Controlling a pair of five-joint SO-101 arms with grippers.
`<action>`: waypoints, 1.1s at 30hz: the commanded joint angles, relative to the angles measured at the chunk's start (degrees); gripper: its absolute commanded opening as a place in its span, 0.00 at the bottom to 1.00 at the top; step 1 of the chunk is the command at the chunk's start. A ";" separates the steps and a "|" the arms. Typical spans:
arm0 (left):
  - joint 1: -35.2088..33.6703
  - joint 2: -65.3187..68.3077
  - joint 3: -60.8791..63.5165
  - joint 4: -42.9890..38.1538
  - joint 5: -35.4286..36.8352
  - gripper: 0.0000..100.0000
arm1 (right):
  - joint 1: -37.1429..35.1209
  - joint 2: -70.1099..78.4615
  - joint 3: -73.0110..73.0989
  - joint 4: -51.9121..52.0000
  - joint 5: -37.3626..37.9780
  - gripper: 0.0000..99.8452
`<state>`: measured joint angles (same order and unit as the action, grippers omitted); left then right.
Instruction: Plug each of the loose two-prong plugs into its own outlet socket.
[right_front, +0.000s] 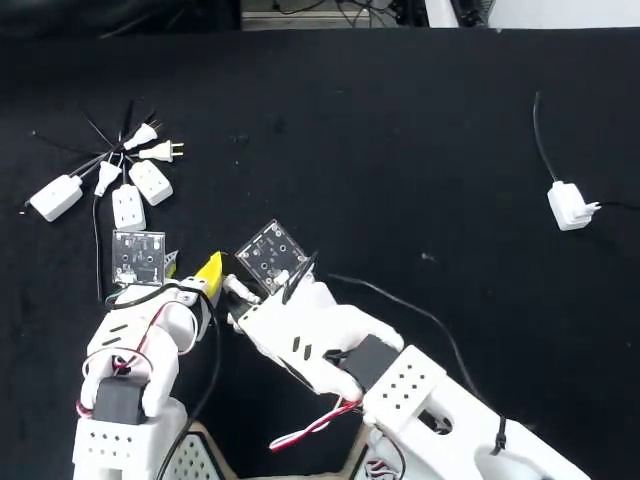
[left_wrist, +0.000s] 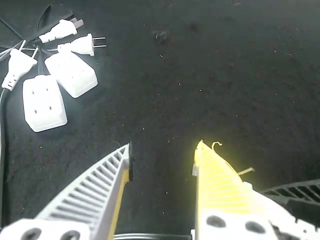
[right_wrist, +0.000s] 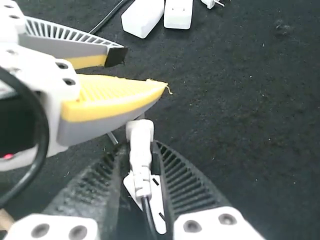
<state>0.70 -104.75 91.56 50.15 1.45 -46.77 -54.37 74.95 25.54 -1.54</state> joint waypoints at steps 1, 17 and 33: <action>0.84 0.35 -0.66 0.53 -0.26 0.21 | 0.97 -2.59 0.04 -3.16 -0.62 0.01; 0.48 0.44 -0.75 -3.25 -0.26 0.21 | 0.62 2.77 -0.48 -5.89 -0.70 0.01; 0.84 0.44 1.45 -3.60 -0.26 0.21 | 0.88 2.24 -1.89 -5.10 -0.70 0.01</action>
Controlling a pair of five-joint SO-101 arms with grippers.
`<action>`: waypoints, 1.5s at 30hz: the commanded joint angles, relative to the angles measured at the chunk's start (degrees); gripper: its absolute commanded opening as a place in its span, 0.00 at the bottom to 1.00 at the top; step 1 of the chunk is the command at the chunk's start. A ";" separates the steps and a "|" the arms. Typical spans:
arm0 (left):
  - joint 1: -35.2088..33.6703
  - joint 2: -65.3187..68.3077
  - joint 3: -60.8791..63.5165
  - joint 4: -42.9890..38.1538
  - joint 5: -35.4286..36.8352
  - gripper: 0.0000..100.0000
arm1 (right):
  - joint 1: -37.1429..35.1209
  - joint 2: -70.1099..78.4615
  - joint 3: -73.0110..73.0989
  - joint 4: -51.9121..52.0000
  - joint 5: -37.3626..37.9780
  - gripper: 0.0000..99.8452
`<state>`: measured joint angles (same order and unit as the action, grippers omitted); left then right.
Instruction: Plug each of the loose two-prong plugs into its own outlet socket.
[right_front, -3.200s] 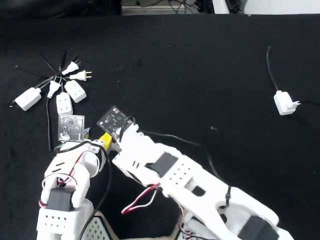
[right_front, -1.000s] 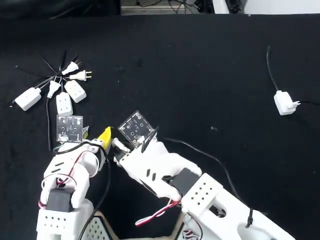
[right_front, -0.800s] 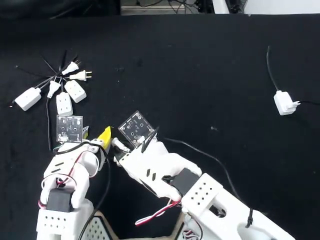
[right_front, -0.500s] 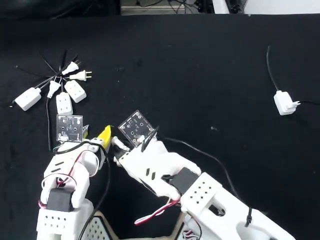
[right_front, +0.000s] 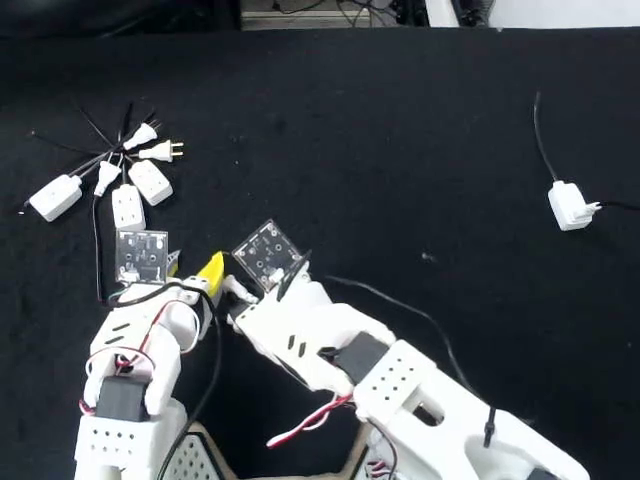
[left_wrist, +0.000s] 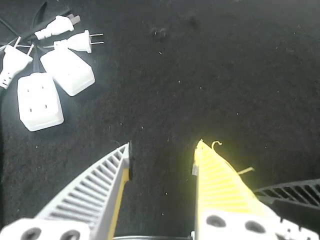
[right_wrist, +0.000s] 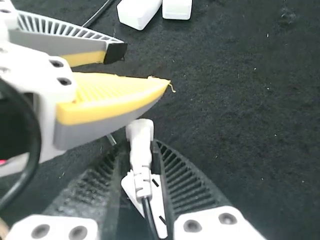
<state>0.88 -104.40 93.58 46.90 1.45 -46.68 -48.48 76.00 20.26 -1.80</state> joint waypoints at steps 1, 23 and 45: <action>0.66 0.09 -0.57 -0.35 -0.26 0.21 | 0.79 -4.18 -2.86 0.18 -0.44 0.01; 0.75 0.09 0.22 -0.26 -0.26 0.21 | 3.08 -5.14 -2.68 0.00 -3.78 0.01; -8.48 0.35 -6.20 4.66 -1.49 0.21 | 9.58 -4.97 -16.57 25.23 2.20 0.01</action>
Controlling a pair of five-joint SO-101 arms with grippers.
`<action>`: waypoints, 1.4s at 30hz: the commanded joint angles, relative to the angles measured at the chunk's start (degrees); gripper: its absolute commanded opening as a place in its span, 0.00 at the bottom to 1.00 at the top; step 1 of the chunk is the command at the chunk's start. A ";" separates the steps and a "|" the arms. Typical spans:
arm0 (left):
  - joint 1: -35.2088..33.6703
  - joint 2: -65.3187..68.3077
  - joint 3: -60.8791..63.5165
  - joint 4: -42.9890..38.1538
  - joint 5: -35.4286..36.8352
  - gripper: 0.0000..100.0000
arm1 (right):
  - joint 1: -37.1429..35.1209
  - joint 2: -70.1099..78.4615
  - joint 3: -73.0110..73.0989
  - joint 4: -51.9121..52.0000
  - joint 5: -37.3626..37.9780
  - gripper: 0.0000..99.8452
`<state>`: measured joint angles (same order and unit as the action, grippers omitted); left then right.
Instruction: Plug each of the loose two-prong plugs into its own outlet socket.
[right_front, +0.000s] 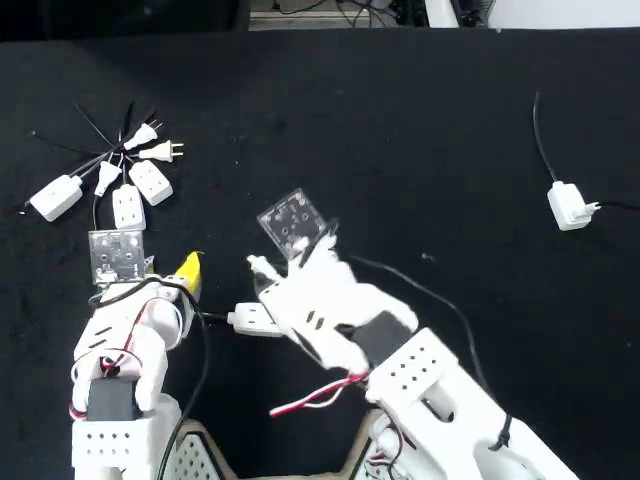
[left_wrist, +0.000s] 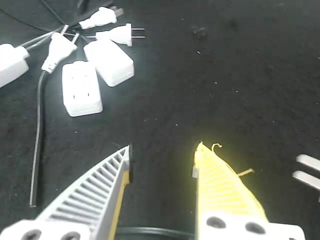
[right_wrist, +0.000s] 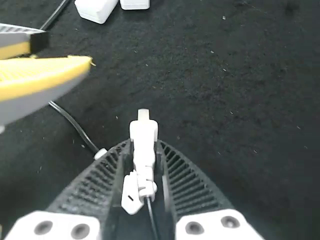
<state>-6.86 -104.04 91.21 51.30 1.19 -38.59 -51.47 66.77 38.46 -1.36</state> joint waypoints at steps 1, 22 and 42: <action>-0.75 0.09 -3.82 0.44 -2.02 0.21 | 1.49 -1.98 -7.96 8.70 2.73 0.01; -0.66 51.96 -19.21 -11.96 -2.81 0.21 | -2.29 11.91 -15.78 29.80 10.90 0.01; -0.75 66.46 -24.66 -11.96 -2.55 0.21 | -13.71 16.04 -13.67 29.54 10.81 0.01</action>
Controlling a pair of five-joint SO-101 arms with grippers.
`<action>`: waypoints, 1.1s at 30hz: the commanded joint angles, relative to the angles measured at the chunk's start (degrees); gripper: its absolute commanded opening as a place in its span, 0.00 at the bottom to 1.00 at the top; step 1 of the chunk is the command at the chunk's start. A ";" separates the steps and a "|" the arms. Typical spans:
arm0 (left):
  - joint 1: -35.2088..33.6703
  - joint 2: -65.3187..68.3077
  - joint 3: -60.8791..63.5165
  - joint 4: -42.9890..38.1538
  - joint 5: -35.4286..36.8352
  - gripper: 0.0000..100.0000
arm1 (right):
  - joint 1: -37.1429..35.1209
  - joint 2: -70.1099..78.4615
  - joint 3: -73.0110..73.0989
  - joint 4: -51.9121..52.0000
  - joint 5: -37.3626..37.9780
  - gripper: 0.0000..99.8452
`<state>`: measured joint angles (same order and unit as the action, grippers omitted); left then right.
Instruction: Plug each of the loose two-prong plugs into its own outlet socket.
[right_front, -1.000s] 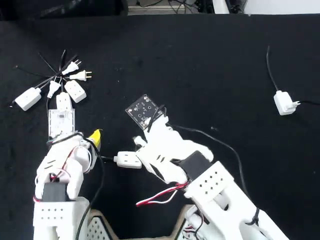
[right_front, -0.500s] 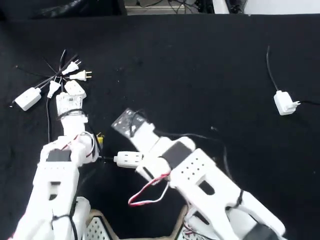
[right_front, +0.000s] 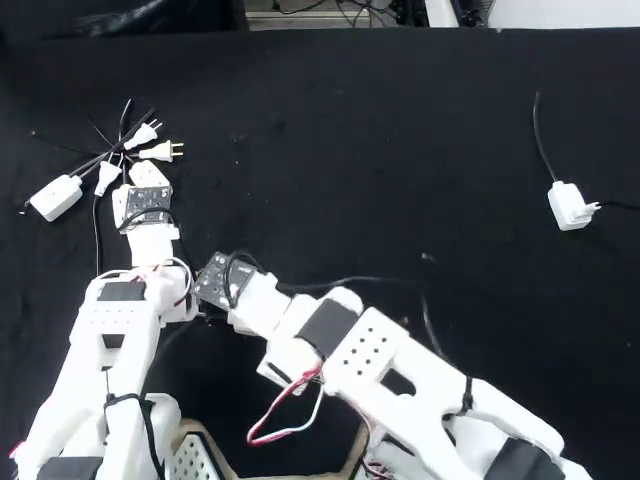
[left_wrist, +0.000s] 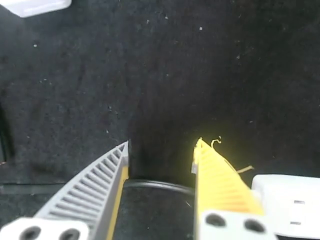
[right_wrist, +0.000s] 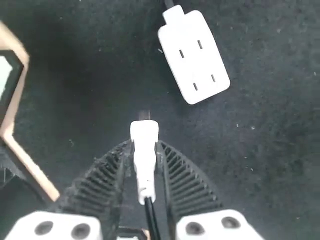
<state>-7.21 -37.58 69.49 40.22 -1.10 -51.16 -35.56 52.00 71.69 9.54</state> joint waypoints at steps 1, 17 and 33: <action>-0.31 0.00 -2.86 -0.88 -0.26 0.21 | -1.14 0.13 1.71 -4.31 -0.09 0.01; -0.22 0.00 -2.86 -0.35 -0.44 0.21 | 12.75 4.79 4.35 -19.25 -0.09 0.01; 1.71 0.00 -3.38 2.29 -0.62 0.21 | 12.40 9.19 -10.59 -5.36 -5.19 0.01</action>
<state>-6.07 -37.58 69.49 42.68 -1.10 -39.30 -24.22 46.29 60.53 4.62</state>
